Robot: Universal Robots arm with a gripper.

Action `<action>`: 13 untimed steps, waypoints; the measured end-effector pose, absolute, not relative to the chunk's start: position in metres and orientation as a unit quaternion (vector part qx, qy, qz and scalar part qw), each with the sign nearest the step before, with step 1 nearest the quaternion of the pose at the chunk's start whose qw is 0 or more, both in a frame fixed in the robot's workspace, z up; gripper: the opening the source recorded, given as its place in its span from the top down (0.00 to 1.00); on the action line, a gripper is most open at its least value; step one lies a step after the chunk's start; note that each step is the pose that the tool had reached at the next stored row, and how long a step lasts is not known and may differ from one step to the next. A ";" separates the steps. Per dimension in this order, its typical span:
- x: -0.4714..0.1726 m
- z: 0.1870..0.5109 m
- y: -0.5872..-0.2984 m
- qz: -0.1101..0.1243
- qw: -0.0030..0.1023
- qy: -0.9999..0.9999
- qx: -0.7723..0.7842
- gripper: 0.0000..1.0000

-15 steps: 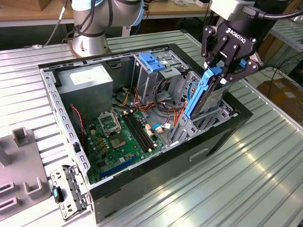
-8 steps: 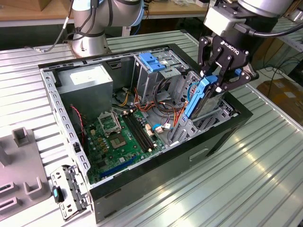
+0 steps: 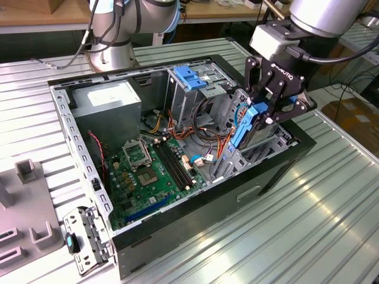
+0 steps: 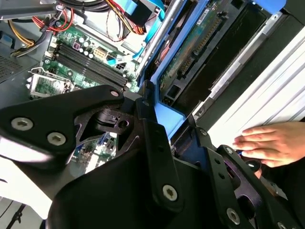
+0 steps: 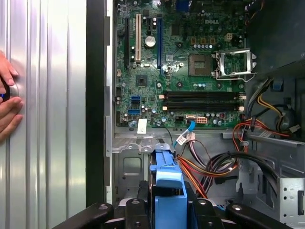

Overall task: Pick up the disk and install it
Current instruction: 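Insert the disk into the insertion slot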

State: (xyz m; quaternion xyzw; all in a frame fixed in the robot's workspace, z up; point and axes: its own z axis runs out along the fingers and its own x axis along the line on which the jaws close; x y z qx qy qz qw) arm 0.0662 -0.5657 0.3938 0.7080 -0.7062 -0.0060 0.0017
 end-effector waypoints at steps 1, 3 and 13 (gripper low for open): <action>0.066 0.391 -0.566 -0.006 0.002 -0.706 0.708 0.63; 0.066 0.387 -0.566 -0.006 0.002 -0.706 0.708 0.63; 0.070 0.368 -0.568 -0.006 0.002 -0.706 0.708 0.82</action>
